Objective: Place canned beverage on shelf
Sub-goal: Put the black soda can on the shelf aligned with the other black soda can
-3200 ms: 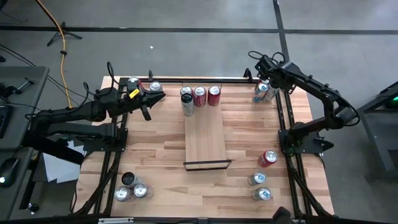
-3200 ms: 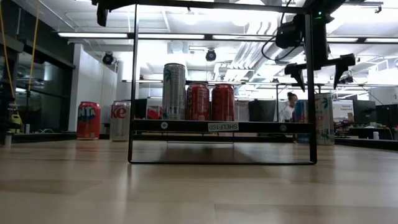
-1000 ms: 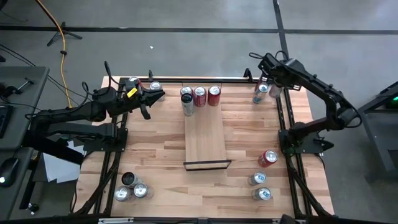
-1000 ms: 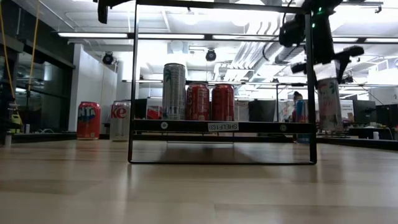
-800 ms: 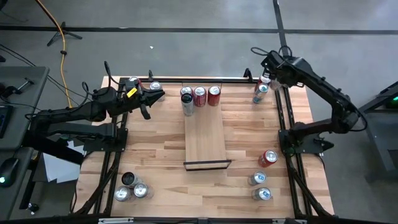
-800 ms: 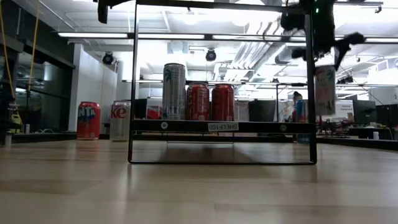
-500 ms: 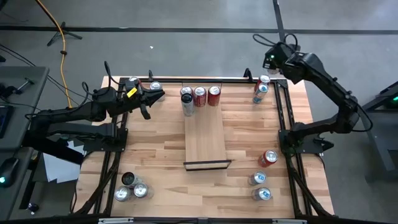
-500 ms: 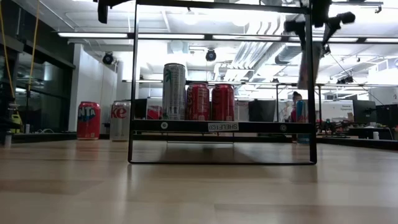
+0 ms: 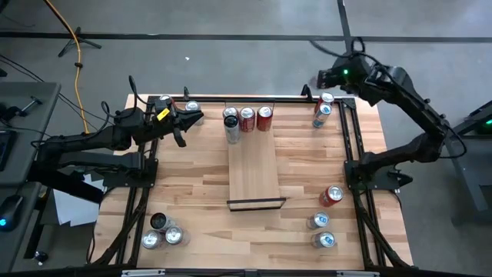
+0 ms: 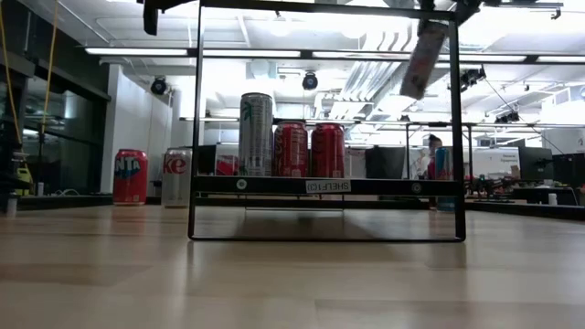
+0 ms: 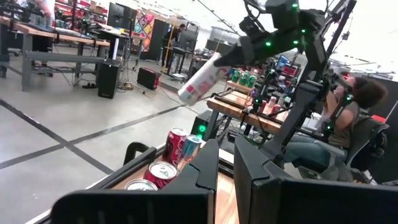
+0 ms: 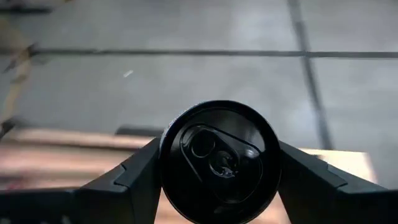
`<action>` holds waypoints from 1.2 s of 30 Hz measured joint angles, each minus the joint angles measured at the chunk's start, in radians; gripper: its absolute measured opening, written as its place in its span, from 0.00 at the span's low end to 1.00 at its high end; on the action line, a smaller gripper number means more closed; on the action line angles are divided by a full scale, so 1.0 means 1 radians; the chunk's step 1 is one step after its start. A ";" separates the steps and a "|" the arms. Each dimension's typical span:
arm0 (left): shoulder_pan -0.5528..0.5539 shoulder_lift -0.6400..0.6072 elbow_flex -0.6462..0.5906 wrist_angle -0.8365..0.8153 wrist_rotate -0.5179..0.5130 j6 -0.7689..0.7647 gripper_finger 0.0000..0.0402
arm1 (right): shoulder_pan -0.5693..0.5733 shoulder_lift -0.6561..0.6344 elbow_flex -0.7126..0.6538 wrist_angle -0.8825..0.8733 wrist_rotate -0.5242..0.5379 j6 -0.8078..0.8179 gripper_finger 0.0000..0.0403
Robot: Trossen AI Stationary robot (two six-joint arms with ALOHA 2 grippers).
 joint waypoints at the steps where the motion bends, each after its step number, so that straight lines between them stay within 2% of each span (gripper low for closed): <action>1: 0.000 0.000 0.000 0.000 0.000 0.000 0.01 | 0.027 0.000 0.000 0.001 -0.023 -0.003 0.61; 10: 0.000 0.000 0.000 0.000 0.000 -0.009 0.01 | 0.312 0.021 0.000 0.082 -0.294 -0.043 0.61; 15: 0.000 0.000 0.000 0.000 -0.011 -0.042 0.01 | 0.451 0.122 0.000 0.172 -0.406 -0.108 0.61; 19: 0.000 0.000 0.000 -0.001 -0.018 -0.061 0.01 | 0.511 0.242 0.000 0.233 -0.467 -0.204 0.61; 28: 0.000 0.000 0.000 -0.001 -0.018 -0.097 0.01 | 0.539 0.489 0.000 0.215 -0.467 -0.368 0.63; 36: 0.000 0.000 0.000 -0.001 -0.018 -0.095 0.01 | 0.535 0.564 0.001 0.229 -0.374 -0.446 0.64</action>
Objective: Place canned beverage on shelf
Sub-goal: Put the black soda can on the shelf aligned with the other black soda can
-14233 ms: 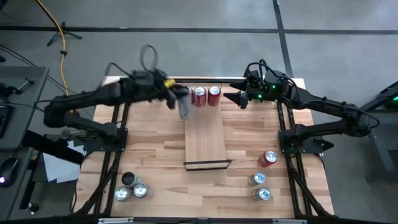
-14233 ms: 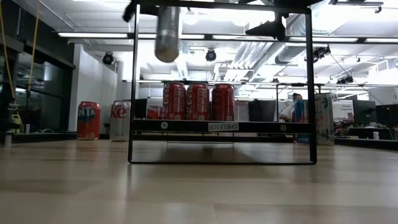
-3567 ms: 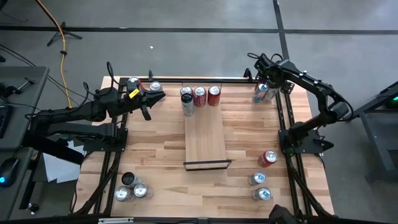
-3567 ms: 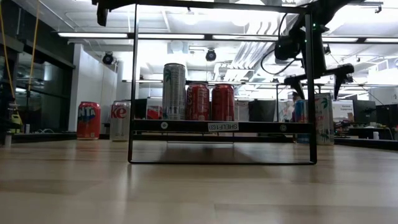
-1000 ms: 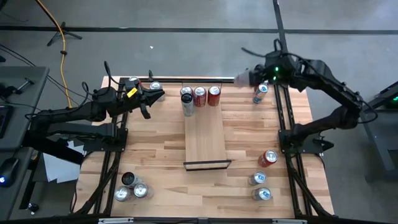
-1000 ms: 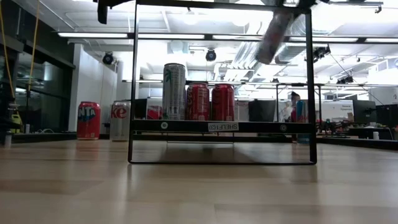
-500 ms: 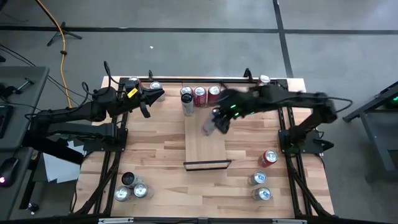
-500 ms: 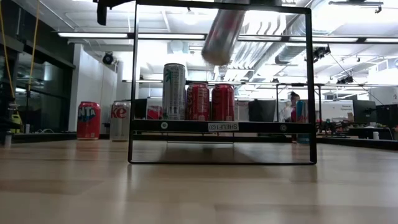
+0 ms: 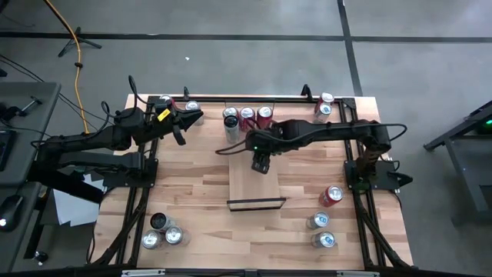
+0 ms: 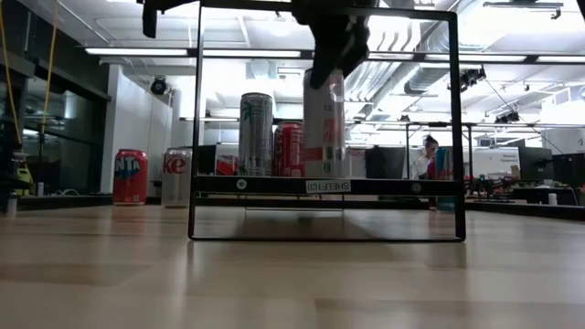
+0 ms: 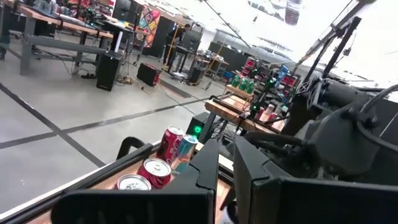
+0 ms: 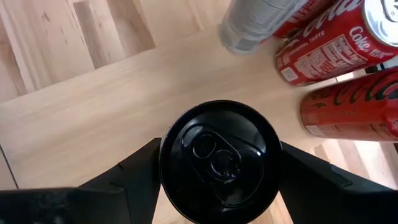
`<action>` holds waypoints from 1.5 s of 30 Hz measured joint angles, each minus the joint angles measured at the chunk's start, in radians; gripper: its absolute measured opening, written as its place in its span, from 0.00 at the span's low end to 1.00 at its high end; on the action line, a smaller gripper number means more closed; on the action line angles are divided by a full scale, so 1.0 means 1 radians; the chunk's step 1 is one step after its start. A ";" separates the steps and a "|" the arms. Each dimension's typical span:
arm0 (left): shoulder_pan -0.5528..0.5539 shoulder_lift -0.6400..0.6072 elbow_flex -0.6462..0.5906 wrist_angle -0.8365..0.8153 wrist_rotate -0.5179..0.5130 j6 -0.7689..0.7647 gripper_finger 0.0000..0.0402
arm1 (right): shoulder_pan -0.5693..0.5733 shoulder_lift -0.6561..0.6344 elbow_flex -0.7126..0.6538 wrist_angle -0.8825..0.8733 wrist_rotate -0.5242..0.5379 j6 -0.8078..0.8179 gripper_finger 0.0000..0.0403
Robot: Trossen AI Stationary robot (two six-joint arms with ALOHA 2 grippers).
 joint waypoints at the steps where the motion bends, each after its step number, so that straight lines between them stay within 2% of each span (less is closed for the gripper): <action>1: 0.000 0.000 0.000 0.000 0.000 0.000 0.01 | -0.002 0.002 0.000 0.005 0.000 0.001 0.64; 13: 0.000 0.000 0.000 0.000 0.000 0.009 0.01 | -0.004 0.006 0.000 0.033 -0.002 0.044 0.69; 27: 0.000 0.000 0.000 0.000 0.000 0.010 0.01 | -0.004 0.007 -0.001 0.071 -0.010 0.044 0.70; 33: 0.000 0.000 0.000 0.000 0.000 0.010 0.01 | -0.004 0.007 -0.001 0.070 -0.084 0.009 0.70; 38: 0.000 0.000 0.000 0.000 0.000 0.010 0.01 | -0.004 0.007 -0.001 0.069 -0.095 0.014 0.70; 41: 0.000 0.000 0.000 0.000 0.000 0.010 0.01 | -0.004 0.007 -0.001 0.073 -0.096 0.017 0.73; 45: 0.000 0.000 0.000 0.000 0.000 0.010 0.01 | -0.004 0.006 -0.001 0.088 -0.097 0.007 0.82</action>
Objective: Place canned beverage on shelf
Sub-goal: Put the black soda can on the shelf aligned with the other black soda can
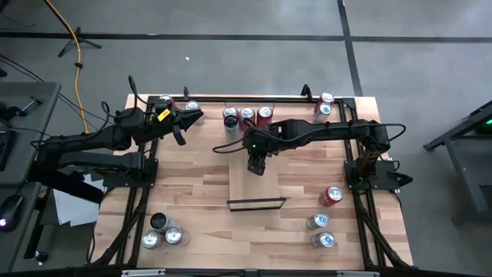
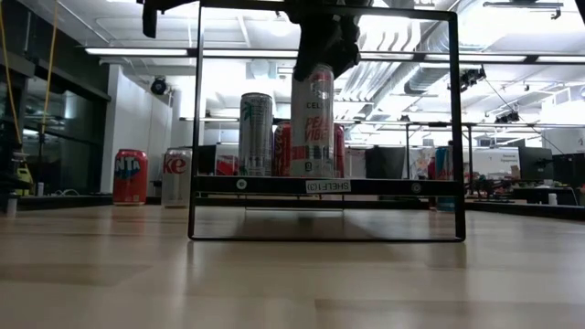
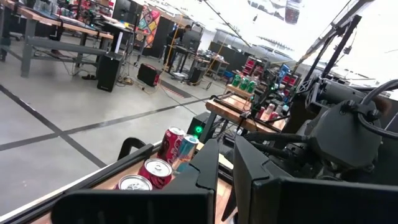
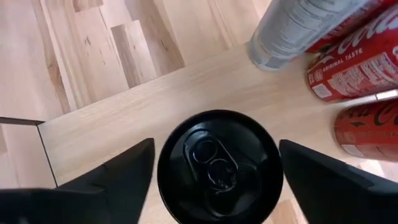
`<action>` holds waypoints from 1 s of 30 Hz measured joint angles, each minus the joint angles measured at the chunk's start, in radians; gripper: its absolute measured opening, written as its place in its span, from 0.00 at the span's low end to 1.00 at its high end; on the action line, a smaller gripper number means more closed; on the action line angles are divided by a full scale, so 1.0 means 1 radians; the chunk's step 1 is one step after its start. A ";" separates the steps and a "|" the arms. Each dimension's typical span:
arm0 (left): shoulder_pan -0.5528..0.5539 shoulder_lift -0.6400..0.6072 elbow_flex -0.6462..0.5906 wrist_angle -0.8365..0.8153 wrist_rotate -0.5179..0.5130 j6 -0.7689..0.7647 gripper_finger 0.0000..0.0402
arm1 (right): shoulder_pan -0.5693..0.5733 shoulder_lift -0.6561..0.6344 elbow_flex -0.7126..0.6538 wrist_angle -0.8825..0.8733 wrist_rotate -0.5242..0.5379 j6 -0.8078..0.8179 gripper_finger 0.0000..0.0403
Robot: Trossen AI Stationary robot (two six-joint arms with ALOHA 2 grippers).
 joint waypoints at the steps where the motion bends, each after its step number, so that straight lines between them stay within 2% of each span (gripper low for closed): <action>1: 0.000 0.000 0.000 0.000 0.000 0.000 0.01 | 0.000 0.000 0.000 0.004 -0.005 -0.013 0.85; 6: 0.000 0.000 0.000 0.000 0.000 0.000 0.01 | -0.001 -0.001 0.050 -0.010 -0.032 -0.153 0.98; 12: 0.000 0.000 0.000 0.000 0.000 0.000 0.01 | -0.021 -0.002 0.178 -0.049 -0.043 -0.369 0.97; 17: 0.000 0.000 0.000 0.000 0.000 -0.001 0.01 | -0.036 -0.002 0.252 -0.063 0.001 -0.410 0.97; 20: 0.000 0.000 0.000 0.000 0.000 -0.001 0.01 | -0.041 -0.002 0.274 -0.070 -0.062 -0.449 0.97; 25: 0.000 0.000 0.000 0.000 0.000 -0.001 0.01 | -0.046 -0.001 0.274 -0.130 -0.191 -0.730 0.97; 30: 0.000 0.000 0.000 0.001 0.000 -0.001 0.01 | -0.048 0.028 0.270 -0.217 -0.224 -0.916 0.97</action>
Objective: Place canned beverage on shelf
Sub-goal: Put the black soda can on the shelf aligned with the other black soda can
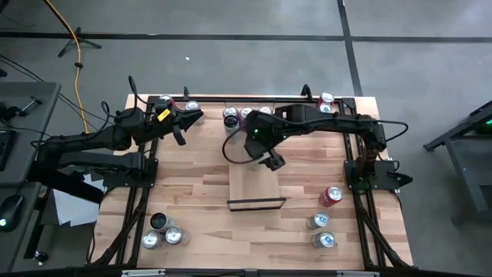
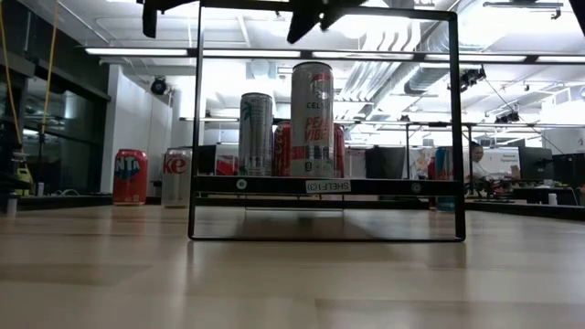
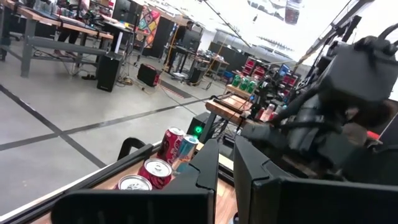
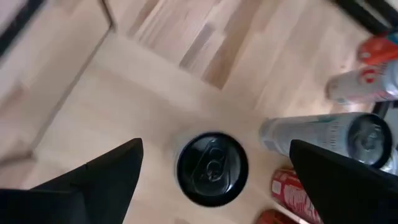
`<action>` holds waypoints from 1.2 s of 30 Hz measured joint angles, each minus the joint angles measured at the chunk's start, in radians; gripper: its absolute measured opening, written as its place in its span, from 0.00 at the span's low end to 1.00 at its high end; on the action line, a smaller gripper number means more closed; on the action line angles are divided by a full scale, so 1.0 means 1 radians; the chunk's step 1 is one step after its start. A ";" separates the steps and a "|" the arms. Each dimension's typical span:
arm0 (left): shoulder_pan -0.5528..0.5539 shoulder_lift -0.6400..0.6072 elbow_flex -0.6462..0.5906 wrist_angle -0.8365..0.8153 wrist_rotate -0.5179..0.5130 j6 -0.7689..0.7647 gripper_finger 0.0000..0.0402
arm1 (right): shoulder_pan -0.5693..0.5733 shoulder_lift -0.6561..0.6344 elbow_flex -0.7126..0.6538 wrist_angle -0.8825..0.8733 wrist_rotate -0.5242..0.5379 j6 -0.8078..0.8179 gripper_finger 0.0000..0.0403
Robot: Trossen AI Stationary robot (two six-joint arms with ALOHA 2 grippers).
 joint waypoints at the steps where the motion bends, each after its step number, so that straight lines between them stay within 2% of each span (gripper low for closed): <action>1: 0.000 0.000 0.000 0.000 0.000 0.000 0.01 | -0.002 0.008 0.000 -0.018 0.000 -0.033 0.97; 6: 0.000 0.000 0.000 0.009 0.000 -0.001 0.01 | -0.005 0.046 0.000 -0.020 0.012 -0.144 0.97; 21: 0.000 0.000 0.000 0.008 0.003 -0.018 0.01 | -0.004 0.124 0.000 -0.047 0.023 -0.208 0.95; 27: 0.000 0.000 0.000 0.007 0.003 -0.018 0.01 | -0.004 0.143 -0.001 -0.078 0.027 -0.207 0.87; 36: 0.000 0.000 0.000 0.006 0.004 -0.018 0.01 | -0.004 0.143 -0.001 -0.076 0.030 -0.208 0.67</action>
